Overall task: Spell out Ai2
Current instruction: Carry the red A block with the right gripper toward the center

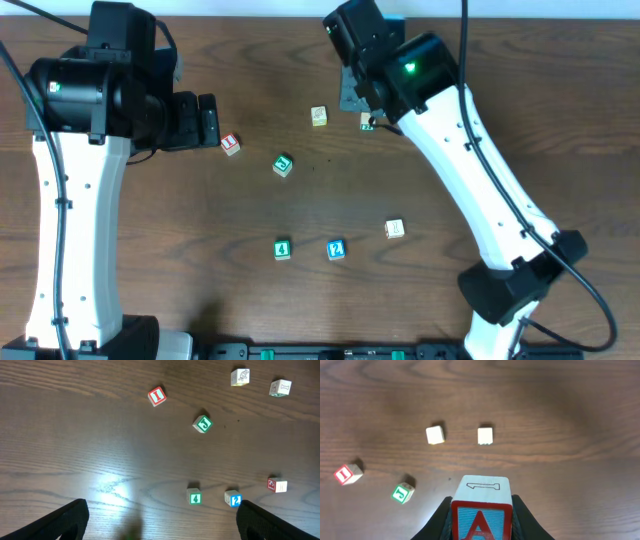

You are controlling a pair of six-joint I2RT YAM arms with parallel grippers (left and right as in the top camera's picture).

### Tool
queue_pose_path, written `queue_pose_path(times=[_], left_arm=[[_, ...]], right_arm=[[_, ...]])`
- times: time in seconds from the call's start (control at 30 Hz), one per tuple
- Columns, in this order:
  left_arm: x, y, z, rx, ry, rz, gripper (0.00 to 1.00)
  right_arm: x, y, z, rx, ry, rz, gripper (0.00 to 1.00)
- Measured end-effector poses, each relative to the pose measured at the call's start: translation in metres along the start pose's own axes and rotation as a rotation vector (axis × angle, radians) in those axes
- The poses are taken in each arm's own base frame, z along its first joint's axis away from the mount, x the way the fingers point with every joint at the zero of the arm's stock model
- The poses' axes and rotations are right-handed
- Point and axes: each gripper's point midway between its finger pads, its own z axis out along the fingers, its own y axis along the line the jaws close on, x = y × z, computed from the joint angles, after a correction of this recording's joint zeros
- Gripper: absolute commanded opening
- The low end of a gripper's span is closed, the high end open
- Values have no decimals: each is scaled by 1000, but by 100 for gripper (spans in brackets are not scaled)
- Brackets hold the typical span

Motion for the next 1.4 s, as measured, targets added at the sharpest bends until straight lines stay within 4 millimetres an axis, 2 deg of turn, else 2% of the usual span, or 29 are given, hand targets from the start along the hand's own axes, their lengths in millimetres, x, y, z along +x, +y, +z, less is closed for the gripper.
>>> queue_pose_path(times=[0.1, 0.3, 0.37, 0.43, 0.6, 0.7, 0.8, 1.03, 1.1, 1.27, 1.4], left_arm=[[1, 0, 0, -1, 5, 0, 95], [1, 0, 0, -1, 5, 1, 95], [1, 0, 0, -1, 6, 3, 95], [1, 0, 0, -1, 5, 3, 95], [-1, 0, 0, 1, -3, 4, 95], [-1, 0, 0, 1, -4, 4, 95], [-1, 0, 0, 1, -4, 4, 95], [-1, 0, 0, 1, -4, 4, 95], [-1, 0, 0, 1, -5, 3, 95], [-1, 0, 0, 1, -6, 3, 95], [-1, 0, 0, 1, -4, 3, 95]], right_arm=[[19, 2, 20, 23, 43, -7, 4], [82, 2, 74, 54, 134, -43, 8], [97, 3, 81, 17, 129, -44, 7], [105, 8, 81, -55, 104, -50, 1], [112, 25, 72, -165, 50, -71, 7], [116, 34, 78, -178, 46, -66, 12], [119, 41, 92, -172, 55, -36, 10], [140, 47, 141, -69, 168, -1, 9], [136, 53, 146, -53, 188, 7, 9], [111, 83, 151, -116, 155, 40, 11], [111, 93, 155, -155, 172, 56, 11]])
